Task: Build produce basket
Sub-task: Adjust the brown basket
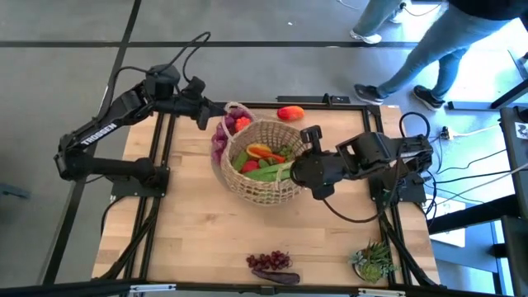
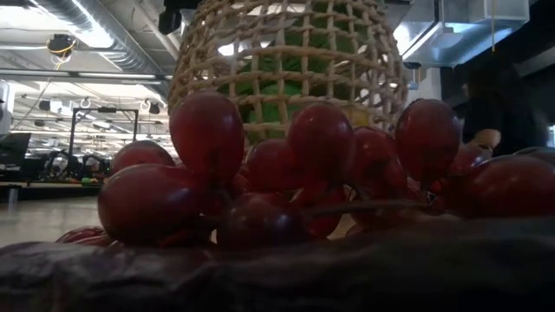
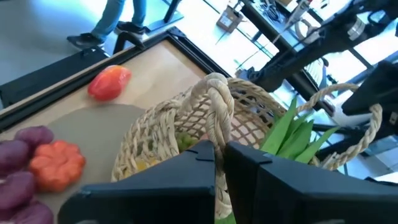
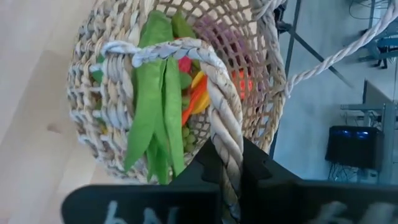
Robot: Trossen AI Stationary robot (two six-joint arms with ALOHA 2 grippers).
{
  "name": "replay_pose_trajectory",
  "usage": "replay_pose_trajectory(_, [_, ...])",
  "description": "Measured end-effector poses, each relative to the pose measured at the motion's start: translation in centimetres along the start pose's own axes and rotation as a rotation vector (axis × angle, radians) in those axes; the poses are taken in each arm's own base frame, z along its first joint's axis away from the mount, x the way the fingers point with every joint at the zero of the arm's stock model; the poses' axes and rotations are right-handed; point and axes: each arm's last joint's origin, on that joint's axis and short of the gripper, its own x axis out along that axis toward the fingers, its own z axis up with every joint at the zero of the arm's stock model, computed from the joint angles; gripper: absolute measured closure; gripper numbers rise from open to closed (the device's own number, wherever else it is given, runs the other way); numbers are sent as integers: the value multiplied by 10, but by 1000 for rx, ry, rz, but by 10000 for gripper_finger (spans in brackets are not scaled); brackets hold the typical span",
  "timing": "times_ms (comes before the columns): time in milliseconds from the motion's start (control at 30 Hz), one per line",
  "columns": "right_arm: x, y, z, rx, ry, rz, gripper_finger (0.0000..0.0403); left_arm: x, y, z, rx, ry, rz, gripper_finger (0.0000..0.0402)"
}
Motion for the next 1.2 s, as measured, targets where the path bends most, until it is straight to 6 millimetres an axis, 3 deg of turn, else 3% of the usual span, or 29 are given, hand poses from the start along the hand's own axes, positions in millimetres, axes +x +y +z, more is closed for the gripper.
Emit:
replay_pose_trajectory(200, [-7, 4, 0, 28, -21, 7, 399, 6, -13, -7, 29, 21, -26, 401])
replay_pose_trajectory(600, [-33, 17, -10, 139, -85, 65, 399, 57, -38, -24, 120, 83, -91, 401])
replay_pose_trajectory(800, [-41, 26, -9, 162, -110, 108, 399, 71, -48, -31, 158, 96, -117, 401])
replay_pose_trajectory(1000, [-50, 34, -10, 134, -136, 80, 399, 70, -64, -32, 234, 54, -171, 401])
replay_pose_trajectory(1200, [-59, 27, -17, 153, -161, 57, 399, 61, -80, -15, 268, 12, -203, 401])
